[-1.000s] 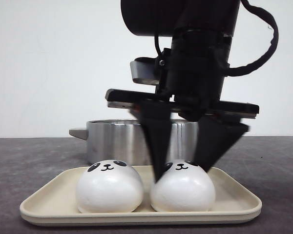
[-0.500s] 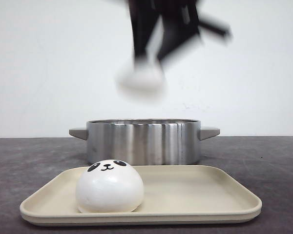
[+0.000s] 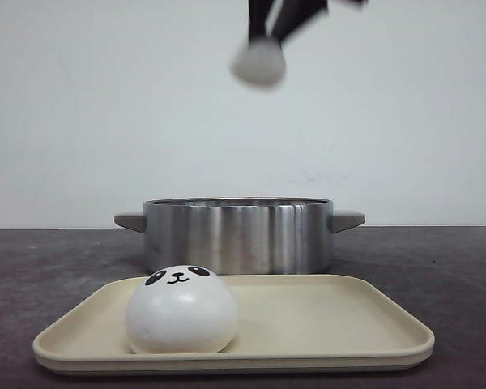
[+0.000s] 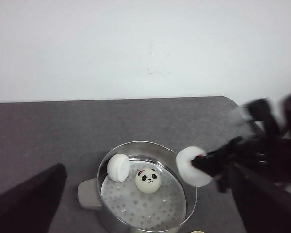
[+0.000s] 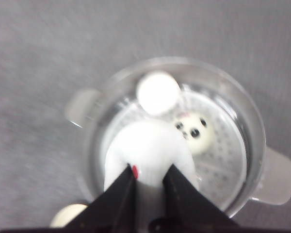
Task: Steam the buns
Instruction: 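Lift the bun with the right gripper and carry it over the pot, then lower the bun into the steamer pot and open the right gripper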
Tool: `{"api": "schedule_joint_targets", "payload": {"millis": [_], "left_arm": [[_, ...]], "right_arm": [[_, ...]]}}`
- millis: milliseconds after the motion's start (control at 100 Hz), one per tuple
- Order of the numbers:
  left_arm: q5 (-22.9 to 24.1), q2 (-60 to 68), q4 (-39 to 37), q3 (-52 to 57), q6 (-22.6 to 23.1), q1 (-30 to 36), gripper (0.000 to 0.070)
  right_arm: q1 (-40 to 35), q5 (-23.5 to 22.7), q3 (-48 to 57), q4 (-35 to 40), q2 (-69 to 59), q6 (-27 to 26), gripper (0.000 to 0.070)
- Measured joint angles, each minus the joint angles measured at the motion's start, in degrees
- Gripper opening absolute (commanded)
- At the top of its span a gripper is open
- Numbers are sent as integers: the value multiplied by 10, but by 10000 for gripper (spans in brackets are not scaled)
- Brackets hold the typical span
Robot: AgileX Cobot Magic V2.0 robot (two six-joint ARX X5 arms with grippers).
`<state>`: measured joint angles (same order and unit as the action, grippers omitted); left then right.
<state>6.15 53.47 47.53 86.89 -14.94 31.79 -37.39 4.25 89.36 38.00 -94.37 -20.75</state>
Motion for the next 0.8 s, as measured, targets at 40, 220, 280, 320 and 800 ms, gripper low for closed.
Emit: {"api": "schedule_joint_targets", "payload": {"millis": [40, 220, 280, 320, 800], "left_arm": [[0, 1, 0, 0, 0, 0, 700], [0, 6, 2, 0, 0, 0, 700], [0, 6, 3, 0, 0, 0, 700], [0, 6, 3, 0, 0, 0, 700], [0, 9, 33, 0, 0, 0, 700]], "right_arm": [[13, -15, 0, 0, -19, 0, 9], [37, -73, 0, 1, -95, 0, 9], [37, -84, 0, 1, -120, 0, 10], [37, -89, 0, 1, -135, 0, 15], [38, -101, -3, 2, -177, 0, 582]]}}
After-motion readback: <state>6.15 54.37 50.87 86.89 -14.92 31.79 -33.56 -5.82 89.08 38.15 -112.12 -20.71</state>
